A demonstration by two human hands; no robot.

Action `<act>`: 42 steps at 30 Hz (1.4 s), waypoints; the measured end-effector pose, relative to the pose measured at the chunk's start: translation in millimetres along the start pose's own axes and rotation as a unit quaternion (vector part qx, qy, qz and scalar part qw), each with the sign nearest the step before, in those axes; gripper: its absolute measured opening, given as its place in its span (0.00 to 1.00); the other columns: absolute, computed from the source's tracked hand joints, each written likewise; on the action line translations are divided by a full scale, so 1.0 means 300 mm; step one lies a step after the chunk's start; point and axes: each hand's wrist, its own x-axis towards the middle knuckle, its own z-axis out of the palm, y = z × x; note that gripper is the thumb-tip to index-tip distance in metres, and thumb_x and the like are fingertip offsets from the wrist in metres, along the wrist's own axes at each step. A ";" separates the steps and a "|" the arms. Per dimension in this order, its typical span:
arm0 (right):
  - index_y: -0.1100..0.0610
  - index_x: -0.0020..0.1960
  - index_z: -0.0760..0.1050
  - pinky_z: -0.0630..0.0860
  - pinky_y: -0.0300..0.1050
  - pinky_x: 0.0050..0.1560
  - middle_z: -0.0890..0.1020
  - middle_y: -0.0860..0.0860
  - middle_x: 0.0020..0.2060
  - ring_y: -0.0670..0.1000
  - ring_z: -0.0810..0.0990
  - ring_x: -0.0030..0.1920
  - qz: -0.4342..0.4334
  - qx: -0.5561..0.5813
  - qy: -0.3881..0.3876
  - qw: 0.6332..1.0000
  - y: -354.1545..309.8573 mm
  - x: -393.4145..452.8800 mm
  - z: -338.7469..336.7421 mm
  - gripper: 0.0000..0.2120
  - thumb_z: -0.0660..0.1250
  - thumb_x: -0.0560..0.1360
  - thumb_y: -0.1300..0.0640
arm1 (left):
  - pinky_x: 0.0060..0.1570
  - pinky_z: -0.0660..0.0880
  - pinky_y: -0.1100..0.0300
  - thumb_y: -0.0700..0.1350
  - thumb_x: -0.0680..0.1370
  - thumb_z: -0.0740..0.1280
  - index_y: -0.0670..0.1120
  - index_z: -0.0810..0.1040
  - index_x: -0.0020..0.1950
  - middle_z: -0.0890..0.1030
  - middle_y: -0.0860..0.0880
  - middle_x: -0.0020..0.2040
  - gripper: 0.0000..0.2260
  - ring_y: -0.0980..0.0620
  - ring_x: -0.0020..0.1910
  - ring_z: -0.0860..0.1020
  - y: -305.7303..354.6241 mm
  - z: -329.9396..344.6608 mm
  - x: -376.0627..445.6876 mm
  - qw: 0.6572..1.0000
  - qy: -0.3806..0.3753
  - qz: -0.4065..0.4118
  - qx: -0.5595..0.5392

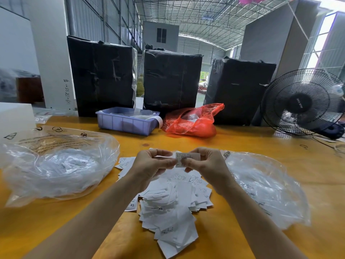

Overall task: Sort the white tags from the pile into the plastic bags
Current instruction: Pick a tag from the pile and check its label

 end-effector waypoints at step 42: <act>0.59 0.39 0.76 0.74 0.34 0.27 0.82 0.55 0.36 0.49 0.83 0.30 -0.045 0.016 0.049 0.998 -0.010 -0.002 0.014 0.07 0.70 0.72 0.68 | 0.34 0.71 0.66 0.37 0.62 0.76 0.43 0.79 0.44 0.82 0.51 0.31 0.13 0.57 0.29 0.78 0.000 0.007 -0.002 0.999 0.010 -0.016 -0.041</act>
